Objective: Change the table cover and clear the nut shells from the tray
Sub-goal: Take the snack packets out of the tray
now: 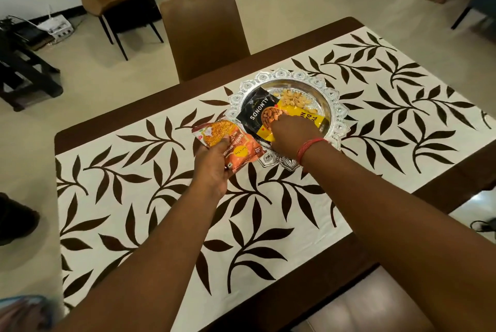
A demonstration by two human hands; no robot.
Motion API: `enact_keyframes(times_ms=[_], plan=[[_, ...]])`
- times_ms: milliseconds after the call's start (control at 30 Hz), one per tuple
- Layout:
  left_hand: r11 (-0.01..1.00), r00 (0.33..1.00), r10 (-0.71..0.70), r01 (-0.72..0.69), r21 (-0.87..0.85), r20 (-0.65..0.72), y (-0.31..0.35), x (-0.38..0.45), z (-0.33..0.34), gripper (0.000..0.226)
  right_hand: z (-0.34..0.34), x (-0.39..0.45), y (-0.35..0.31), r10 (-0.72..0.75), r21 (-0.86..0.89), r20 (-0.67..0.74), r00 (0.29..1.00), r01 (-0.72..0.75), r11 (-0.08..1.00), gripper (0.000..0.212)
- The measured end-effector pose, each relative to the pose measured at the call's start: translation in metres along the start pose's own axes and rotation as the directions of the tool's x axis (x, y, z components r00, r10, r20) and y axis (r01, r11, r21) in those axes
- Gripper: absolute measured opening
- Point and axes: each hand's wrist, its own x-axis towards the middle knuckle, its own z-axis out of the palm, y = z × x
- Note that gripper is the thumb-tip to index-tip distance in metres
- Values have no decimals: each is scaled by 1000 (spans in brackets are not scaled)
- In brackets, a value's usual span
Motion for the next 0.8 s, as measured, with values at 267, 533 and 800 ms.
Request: enact_keyframes(times_ms=[267,533,800], plan=[[1000,999,3,-2,-21,42,-2,-2,3,37,-15,-9,1,-91,-104,-319,943,60,993,31],[1000,998,-11,13,-25,69,0,-10,14,38,-22,-34,-25,-113,-45,-569,815,106,993,25],[998,997,-21,16,64,70,5,-8,21,37,-11,-60,-64,-231,-15,-473,850,255,967,29]])
